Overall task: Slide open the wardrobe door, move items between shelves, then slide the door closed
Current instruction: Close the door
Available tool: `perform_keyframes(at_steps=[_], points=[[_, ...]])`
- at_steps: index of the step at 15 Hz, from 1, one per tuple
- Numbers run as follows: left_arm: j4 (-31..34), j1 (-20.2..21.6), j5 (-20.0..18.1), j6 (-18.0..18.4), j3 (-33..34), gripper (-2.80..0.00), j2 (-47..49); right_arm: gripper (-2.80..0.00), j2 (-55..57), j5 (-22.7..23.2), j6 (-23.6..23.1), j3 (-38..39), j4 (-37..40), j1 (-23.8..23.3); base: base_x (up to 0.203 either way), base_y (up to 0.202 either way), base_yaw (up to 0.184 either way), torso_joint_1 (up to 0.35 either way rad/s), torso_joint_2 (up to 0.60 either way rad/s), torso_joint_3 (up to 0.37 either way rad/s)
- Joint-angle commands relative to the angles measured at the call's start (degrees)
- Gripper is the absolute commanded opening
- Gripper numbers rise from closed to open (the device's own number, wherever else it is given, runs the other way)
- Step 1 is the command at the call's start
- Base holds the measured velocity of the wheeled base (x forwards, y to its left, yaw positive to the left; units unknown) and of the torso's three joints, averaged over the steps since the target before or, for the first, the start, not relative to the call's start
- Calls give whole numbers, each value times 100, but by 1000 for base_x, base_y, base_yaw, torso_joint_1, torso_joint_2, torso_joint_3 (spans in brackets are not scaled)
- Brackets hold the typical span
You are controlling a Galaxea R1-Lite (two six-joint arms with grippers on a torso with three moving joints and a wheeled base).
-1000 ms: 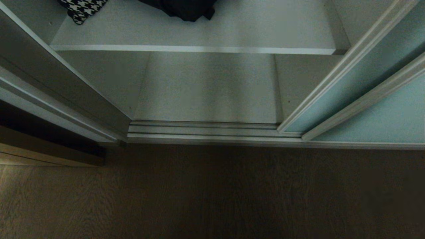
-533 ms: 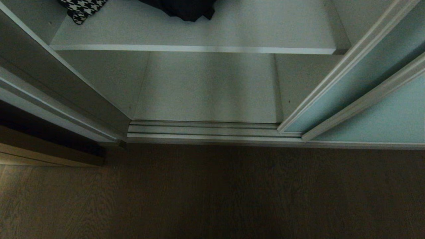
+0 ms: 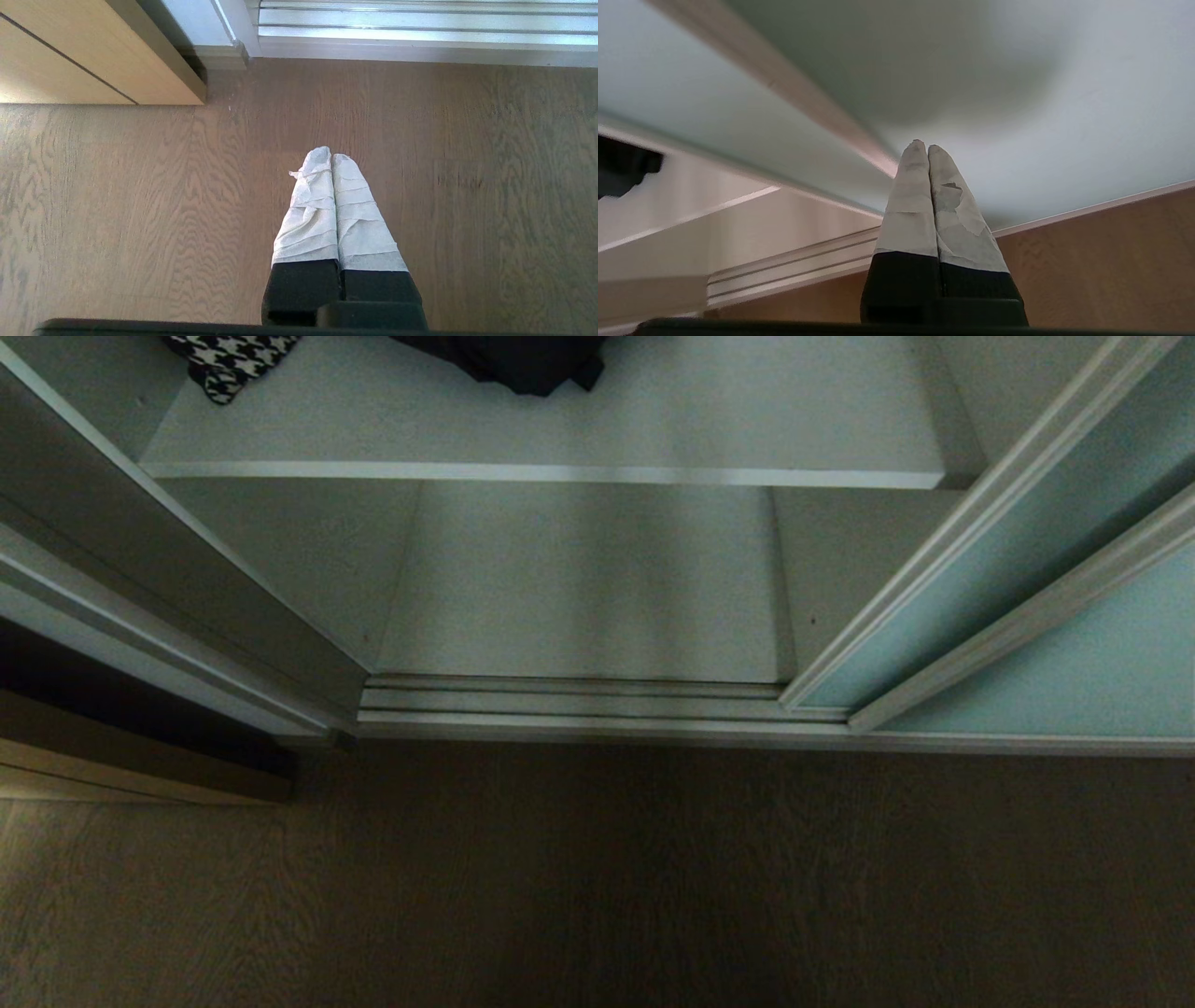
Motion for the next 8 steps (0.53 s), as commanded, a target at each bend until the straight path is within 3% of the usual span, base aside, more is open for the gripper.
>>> perform_keyframes(at_steps=[1, 8], points=[[-2, 2, 1, 1, 0, -280, 8, -280, -88, 79, 14, 54, 7, 85, 0, 0, 0, 0, 0, 0], [-2, 2, 1, 1, 0, -280, 8, -280, -44, 73, -13, 214, -21, 346, 0, 0, 0, 0, 0, 0]])
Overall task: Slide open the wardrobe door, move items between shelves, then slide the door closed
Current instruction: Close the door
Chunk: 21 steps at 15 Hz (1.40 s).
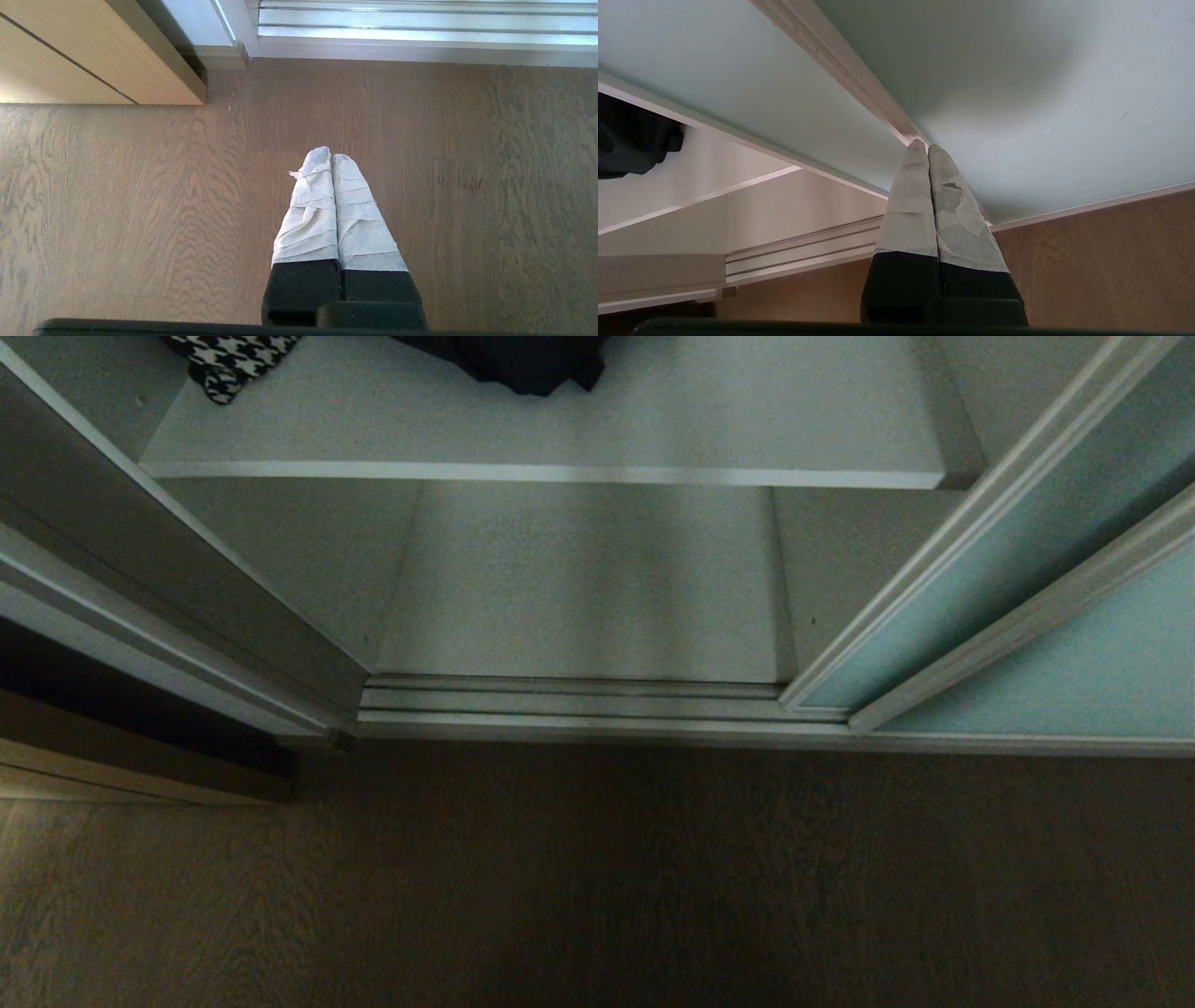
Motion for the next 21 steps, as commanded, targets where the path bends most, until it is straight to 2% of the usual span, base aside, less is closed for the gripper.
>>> perform_keyframes(at_steps=[1, 8, 11, 17, 21], points=[[1, 2, 1, 1, 0, -280, 8, -280, 54, 18, 23, 4, 7, 36, 0, 0, 0, 0, 0, 0], [1, 2, 1, 1, 0, -280, 8, -280, -10, 31, -27, 116, -203, 542, 0, 0, 0, 0, 0, 0], [1, 2, 1, 1, 0, -280, 8, -280, -139, 58, -28, 157, -372, 514, 0, 0, 0, 0, 0, 0], [1, 2, 1, 1, 0, -280, 8, -280, -353, 109, -30, 517, -897, -340, 0, 0, 0, 0, 0, 0], [1, 2, 1, 1, 0, -280, 8, -280, -221, 123, -16, 528, -907, -403, 0, 0, 0, 0, 0, 0]])
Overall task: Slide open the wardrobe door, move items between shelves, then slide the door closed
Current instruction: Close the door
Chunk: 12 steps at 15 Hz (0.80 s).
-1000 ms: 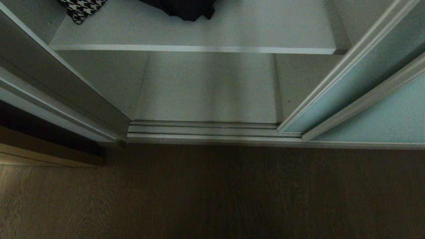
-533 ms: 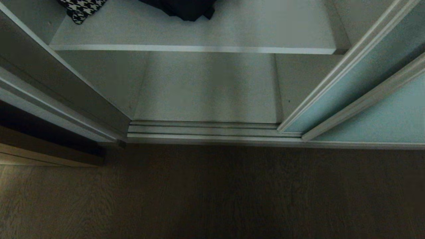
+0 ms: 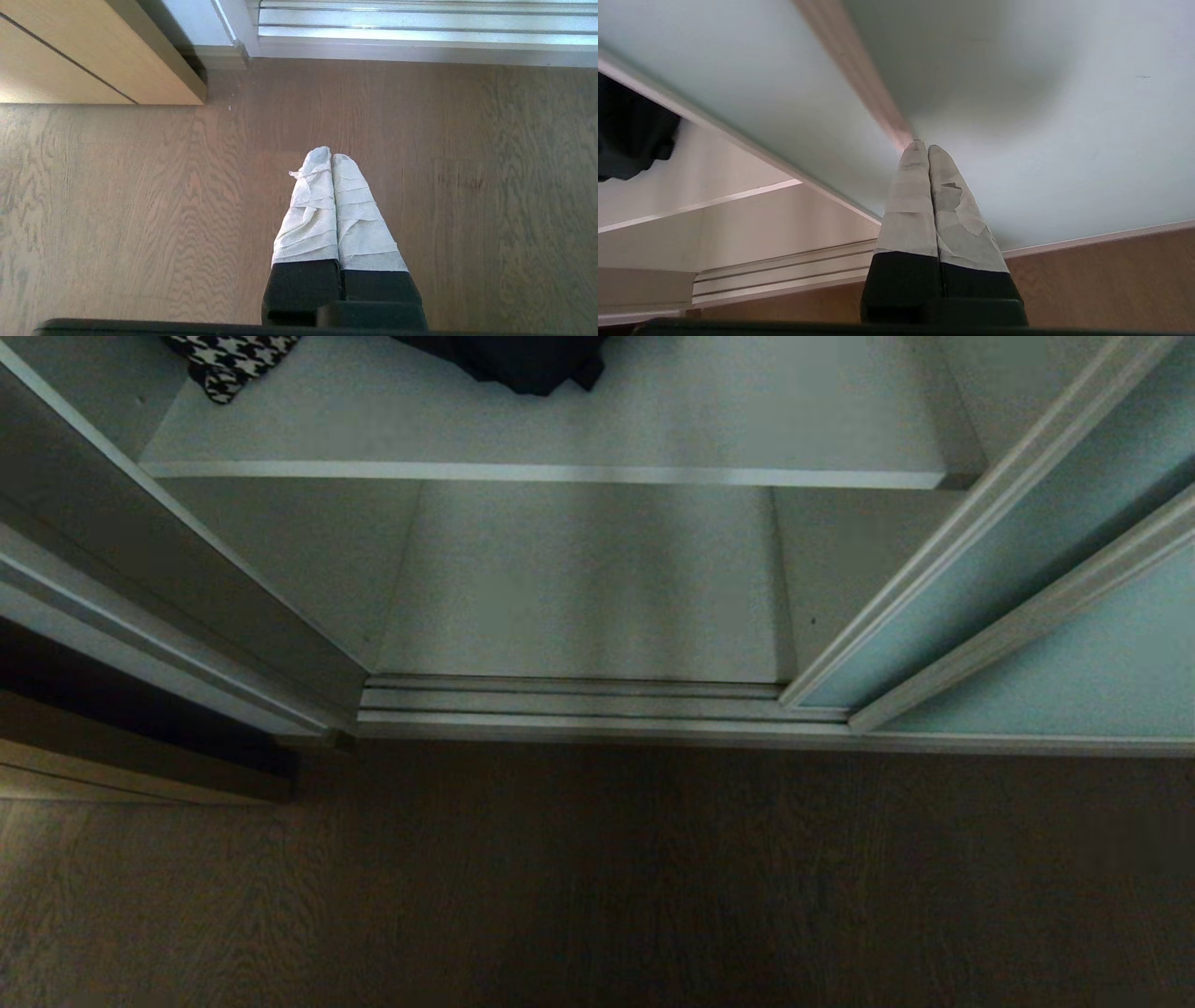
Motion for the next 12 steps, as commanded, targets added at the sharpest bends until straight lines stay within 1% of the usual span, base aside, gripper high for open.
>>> perform_keyframes(at_steps=[1, 7, 12], points=[[-1, 2, 1, -1, 0, -280, 8, -280, 127, 30, 35, 19, 15, -16, 0, 0, 0, 0, 0, 0], [-1, 2, 1, -1, 0, -280, 8, -280, 488, 36, 77, -29, 16, 25, 0, 0, 0, 0, 0, 0], [-1, 2, 1, -1, 0, -280, 8, -280, 661, 38, 41, -122, -47, 258, 0, 0, 0, 0, 0, 0]])
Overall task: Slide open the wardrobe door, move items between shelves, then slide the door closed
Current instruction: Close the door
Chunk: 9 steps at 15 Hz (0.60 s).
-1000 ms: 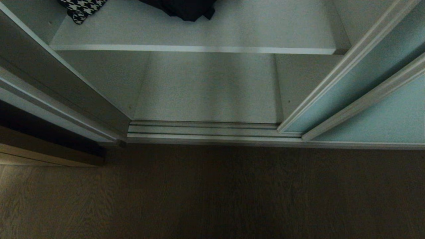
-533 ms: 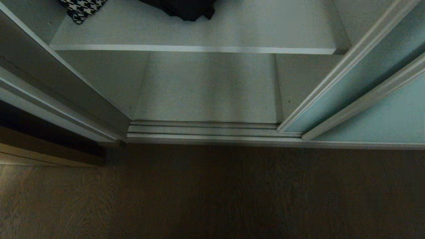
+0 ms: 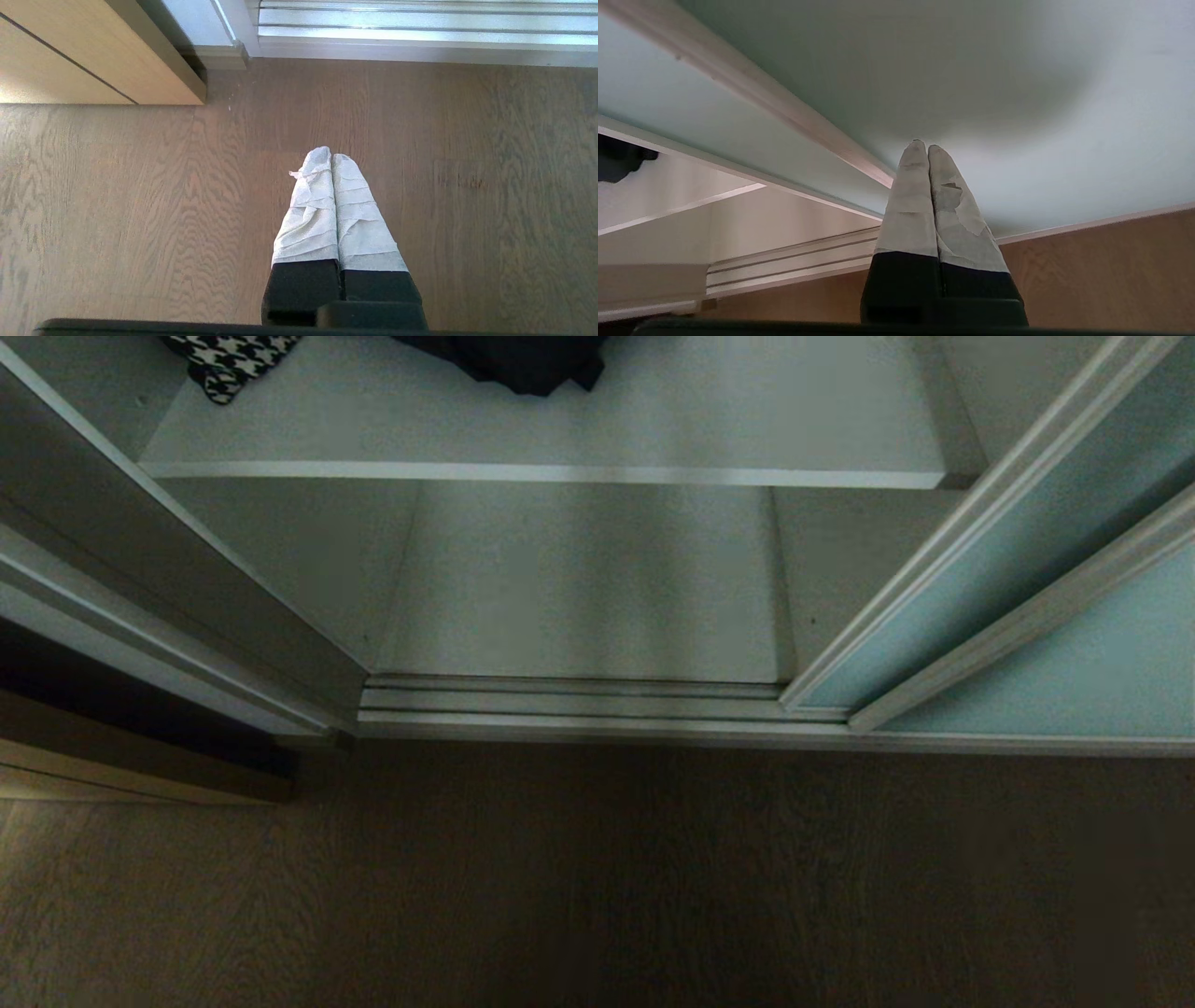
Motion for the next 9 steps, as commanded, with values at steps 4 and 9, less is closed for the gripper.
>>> perform_keyframes(at_steps=[4, 9], points=[[-1, 2, 0, 1, 0, -280, 8, -280, 265, 7, 13, -70, -328, 196, 0, 0, 0, 0, 0, 0], [-1, 2, 0, 1, 0, -280, 8, -280, 289, 20, -5, -111, -424, 339, 0, 0, 0, 0, 0, 0]])
